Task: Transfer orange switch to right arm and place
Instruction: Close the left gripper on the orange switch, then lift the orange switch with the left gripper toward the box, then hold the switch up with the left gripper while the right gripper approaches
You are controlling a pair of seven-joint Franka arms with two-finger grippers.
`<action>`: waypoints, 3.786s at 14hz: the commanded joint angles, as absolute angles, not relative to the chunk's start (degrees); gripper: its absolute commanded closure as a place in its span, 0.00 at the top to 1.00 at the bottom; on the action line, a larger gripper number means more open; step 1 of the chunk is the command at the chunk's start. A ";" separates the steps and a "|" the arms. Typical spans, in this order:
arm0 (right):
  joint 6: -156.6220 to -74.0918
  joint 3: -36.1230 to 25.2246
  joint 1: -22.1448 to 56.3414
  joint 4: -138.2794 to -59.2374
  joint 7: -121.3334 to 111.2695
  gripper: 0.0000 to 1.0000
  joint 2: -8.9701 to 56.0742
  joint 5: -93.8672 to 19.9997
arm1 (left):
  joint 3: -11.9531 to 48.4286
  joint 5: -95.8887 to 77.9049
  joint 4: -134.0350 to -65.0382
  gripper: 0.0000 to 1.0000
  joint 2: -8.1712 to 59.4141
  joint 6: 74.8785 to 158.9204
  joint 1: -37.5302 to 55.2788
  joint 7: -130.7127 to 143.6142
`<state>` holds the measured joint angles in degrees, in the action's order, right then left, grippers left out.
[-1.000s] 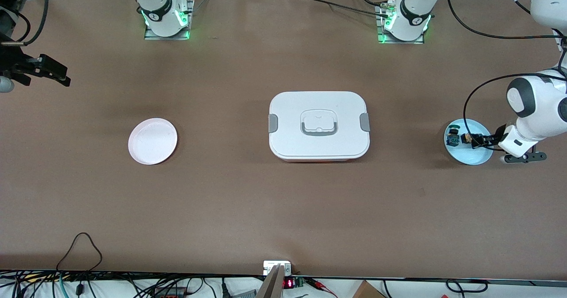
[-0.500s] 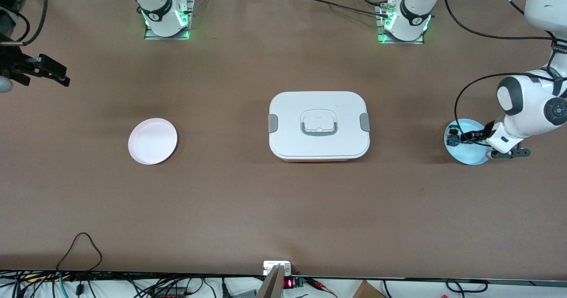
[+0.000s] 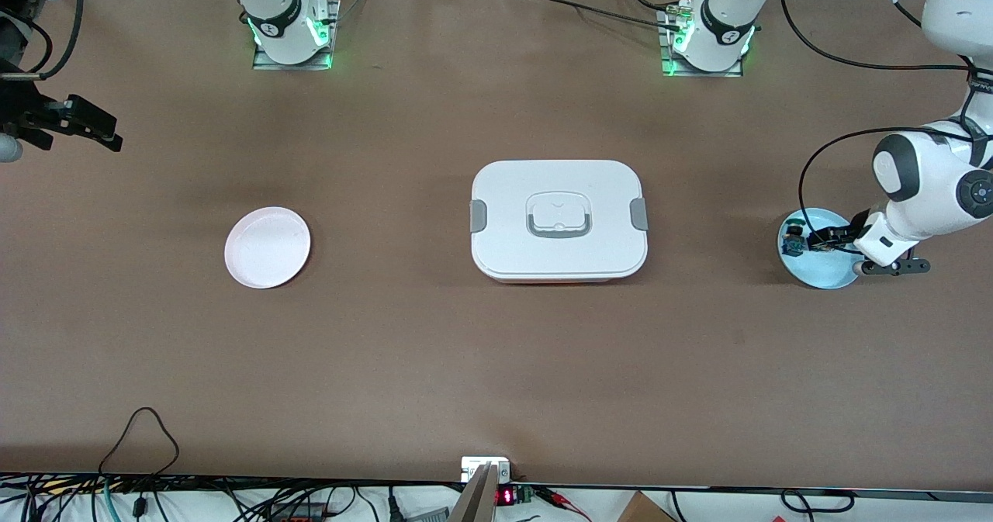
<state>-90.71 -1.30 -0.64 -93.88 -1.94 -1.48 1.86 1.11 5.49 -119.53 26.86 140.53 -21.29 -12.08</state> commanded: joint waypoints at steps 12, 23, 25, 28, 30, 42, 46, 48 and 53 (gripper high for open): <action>-89.82 -1.49 -0.79 -93.43 -1.05 1.00 -1.49 1.14 | 5.96 4.57 -103.83 0.24 23.20 119.93 -22.15 -20.54; -89.74 -1.14 -0.35 -93.43 -1.85 1.00 -0.62 1.05 | 22.65 -29.56 -94.66 0.22 25.48 101.95 -22.32 -69.65; -89.74 -1.14 0.08 -93.43 -2.02 1.00 -0.35 0.88 | 24.78 -43.87 -94.57 0.21 26.45 102.13 -21.54 -80.71; -89.91 -1.14 1.31 -95.09 -1.58 1.00 -0.18 -6.39 | 28.99 -59.54 -94.40 0.22 27.33 104.14 -19.26 -94.51; -90.35 -1.14 2.72 -96.50 -1.23 1.00 0.09 -14.19 | 31.02 -71.40 -94.83 0.21 27.51 106.60 -16.45 -105.69; -91.49 -1.14 10.45 -105.38 -5.87 1.00 6.49 -66.07 | 48.51 -99.75 -99.49 0.23 26.37 141.93 -6.60 -121.36; -90.88 -1.05 12.21 -105.38 -10.28 1.00 9.93 -74.52 | 48.60 -103.71 -99.40 0.23 26.02 142.29 -4.49 -121.82; -91.58 -1.14 13.27 -105.29 -10.20 1.00 10.81 -78.82 | 48.60 -103.80 -99.40 0.23 26.10 142.29 -4.31 -121.82; -94.38 -1.14 14.67 -105.38 -10.20 1.00 12.39 -84.27 | 48.60 -103.80 -99.93 0.23 26.28 142.29 -3.52 -121.90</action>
<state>-92.50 -0.73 13.13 -105.16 -9.45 12.28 -81.60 48.33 -101.46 -99.16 26.93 141.59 -4.11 -119.74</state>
